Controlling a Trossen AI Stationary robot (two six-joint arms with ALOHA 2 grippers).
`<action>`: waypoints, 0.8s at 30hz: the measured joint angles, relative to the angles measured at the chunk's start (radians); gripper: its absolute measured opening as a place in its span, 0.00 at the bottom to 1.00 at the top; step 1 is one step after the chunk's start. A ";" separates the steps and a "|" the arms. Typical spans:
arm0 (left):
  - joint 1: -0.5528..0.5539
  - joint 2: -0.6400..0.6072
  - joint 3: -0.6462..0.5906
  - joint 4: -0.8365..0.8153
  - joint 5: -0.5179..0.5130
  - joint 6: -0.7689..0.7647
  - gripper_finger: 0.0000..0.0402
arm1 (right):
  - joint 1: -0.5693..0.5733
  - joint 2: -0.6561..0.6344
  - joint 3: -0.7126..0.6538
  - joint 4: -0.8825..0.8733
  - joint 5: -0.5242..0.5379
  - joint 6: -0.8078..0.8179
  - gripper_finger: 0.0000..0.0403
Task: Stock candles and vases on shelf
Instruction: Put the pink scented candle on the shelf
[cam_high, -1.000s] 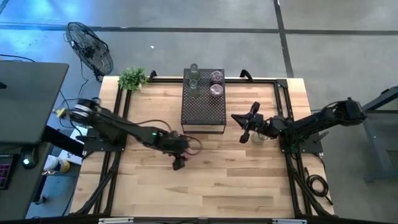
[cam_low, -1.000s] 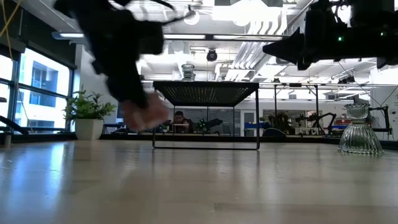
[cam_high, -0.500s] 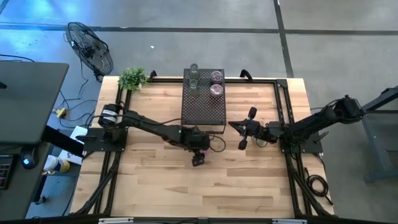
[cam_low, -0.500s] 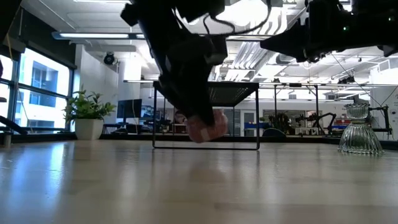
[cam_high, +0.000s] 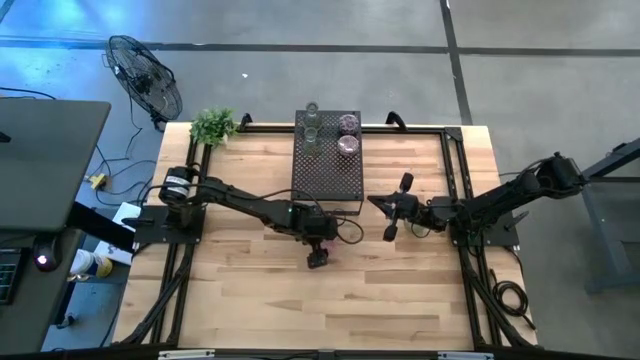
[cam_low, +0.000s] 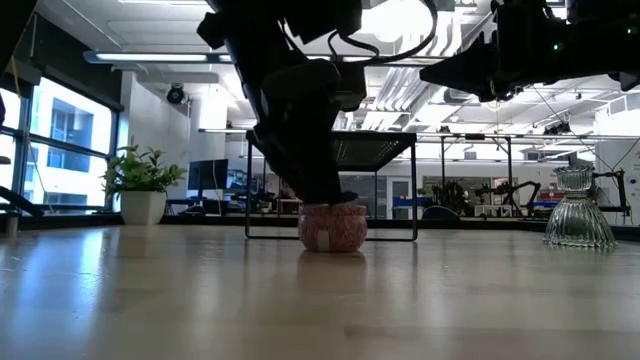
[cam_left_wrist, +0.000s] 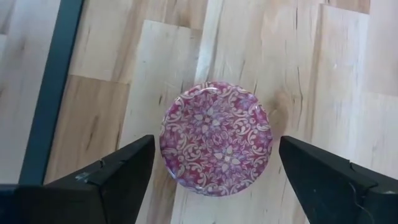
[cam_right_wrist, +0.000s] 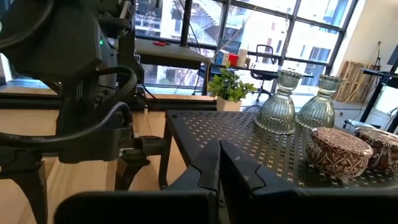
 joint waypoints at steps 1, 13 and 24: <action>0.000 0.000 0.000 0.000 0.002 0.004 0.84 | 0.000 0.000 0.000 0.000 0.000 0.000 0.00; -0.040 -0.251 -0.112 -0.127 -0.031 0.180 0.47 | 0.000 0.000 0.000 -0.017 0.046 0.043 0.00; -0.063 -0.798 -0.900 0.767 -0.090 0.076 0.05 | 0.064 0.004 0.221 -0.543 0.106 0.284 0.00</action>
